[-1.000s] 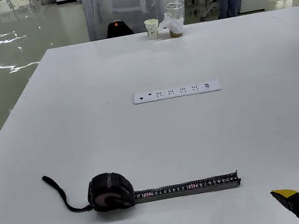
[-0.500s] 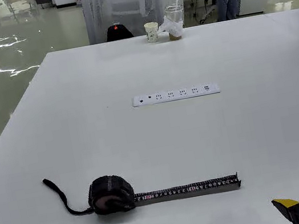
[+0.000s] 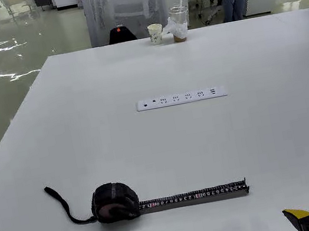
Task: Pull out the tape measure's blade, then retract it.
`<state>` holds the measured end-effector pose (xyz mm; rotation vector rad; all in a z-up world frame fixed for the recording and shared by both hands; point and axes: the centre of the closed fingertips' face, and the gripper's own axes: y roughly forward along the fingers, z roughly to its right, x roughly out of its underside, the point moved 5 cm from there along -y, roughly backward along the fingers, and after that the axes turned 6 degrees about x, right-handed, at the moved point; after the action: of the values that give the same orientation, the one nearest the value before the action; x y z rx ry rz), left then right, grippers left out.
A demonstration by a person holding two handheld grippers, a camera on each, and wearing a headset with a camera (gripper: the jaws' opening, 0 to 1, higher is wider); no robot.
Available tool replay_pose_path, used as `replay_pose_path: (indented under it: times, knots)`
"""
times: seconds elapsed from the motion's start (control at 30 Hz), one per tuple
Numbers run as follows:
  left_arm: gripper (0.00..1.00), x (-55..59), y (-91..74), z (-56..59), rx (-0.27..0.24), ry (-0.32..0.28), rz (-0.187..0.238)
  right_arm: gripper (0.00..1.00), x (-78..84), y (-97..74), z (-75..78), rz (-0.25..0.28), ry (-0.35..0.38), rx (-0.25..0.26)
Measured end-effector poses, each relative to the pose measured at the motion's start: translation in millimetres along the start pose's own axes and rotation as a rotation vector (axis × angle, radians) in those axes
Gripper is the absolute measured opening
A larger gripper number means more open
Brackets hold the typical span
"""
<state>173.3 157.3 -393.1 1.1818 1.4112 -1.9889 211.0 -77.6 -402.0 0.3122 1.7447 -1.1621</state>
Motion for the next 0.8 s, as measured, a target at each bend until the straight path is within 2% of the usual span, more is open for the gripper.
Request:
replay_pose_path:
  times: [0.2,0.8]
  knots:
    - [0.99,-2.9,-0.2,0.4,-0.001,-0.01,0.012,0.99,0.4,0.1,-0.8,0.0,0.005,0.003]
    - [0.99,-4.2,1.7,4.2,0.005,-0.007,0.006,0.99,-0.1,-3.4,3.4,0.004,0.011,0.013]
